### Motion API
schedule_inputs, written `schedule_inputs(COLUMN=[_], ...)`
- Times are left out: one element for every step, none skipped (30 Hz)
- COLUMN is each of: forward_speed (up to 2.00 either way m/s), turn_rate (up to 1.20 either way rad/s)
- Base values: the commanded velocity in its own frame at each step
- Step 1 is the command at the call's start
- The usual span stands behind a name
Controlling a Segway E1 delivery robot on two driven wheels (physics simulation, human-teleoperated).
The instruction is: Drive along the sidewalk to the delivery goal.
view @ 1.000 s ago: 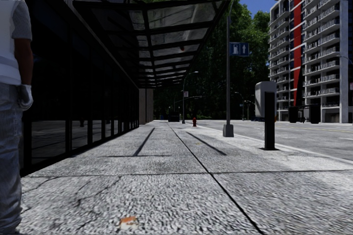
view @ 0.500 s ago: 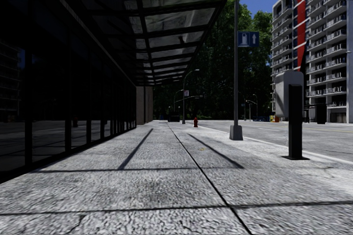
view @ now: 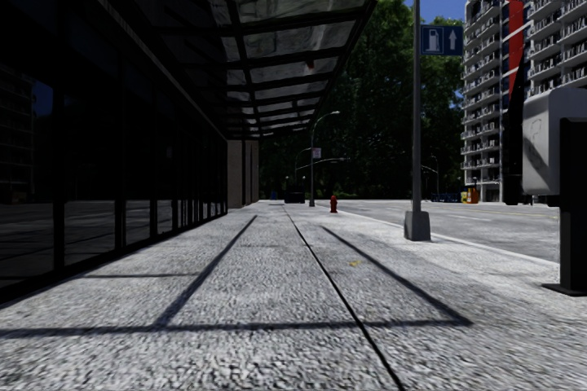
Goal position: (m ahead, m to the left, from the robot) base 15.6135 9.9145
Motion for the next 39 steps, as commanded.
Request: schedule_inputs(forward_speed=[2.0,2.0,2.0,2.0,2.0,2.0,2.0,2.0,2.0,2.0,2.0,2.0,2.0,2.0,2.0,2.0,2.0,2.0,2.0,2.0,2.0,2.0,2.0,2.0,2.0,2.0,2.0,2.0,2.0,2.0,2.0,2.0,2.0,2.0,2.0,2.0,2.0,2.0,2.0], turn_rate=[0.27,0.32,0.32,0.35,0.36,0.36,0.36,0.36,0.36,0.36,0.36,0.36,0.36,0.35,0.0,0.0,0.0,0.0,0.0,0.0,0.0,0.0,0.0,0.0,0.0,0.0,0.0,0.0,0.0,0.0,0.0,0.0,0.0,0.0,0.0,0.0,0.0,0.0,0.0])
